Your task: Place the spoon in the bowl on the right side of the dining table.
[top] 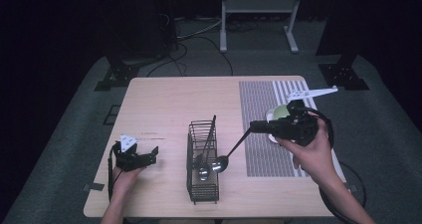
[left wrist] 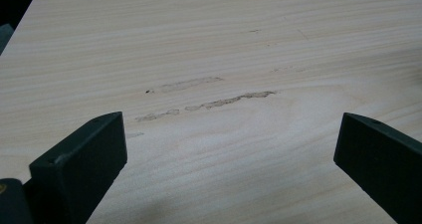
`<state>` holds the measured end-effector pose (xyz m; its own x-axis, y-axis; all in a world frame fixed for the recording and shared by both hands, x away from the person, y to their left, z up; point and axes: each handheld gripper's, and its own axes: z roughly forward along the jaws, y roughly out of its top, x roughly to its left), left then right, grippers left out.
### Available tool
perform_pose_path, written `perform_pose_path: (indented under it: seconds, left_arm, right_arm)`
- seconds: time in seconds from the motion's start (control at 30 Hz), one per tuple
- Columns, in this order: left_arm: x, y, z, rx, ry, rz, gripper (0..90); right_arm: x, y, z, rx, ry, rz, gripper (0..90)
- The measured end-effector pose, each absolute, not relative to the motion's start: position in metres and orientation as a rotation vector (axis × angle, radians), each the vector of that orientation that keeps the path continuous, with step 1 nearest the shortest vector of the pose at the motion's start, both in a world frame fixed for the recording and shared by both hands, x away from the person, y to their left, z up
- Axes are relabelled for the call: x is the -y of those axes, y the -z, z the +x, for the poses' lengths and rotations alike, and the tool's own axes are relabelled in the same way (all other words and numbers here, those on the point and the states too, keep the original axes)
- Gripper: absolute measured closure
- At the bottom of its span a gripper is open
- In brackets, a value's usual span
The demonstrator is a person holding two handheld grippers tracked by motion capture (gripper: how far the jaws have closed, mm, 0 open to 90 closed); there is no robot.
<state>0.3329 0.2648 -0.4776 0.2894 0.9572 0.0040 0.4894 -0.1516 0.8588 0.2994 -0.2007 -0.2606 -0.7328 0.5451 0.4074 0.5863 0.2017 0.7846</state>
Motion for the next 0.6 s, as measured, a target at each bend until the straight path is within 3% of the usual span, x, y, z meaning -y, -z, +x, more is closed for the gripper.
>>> perform_pose_path:
  seconds: [0.6]
  left_arm:
    - [-0.265, 0.478, 0.333, -1.311, -0.751, 1.774, 0.0]
  right_arm:
    - [0.212, 0.263, 0.299, 2.39, 1.602, -1.159, 88.5]
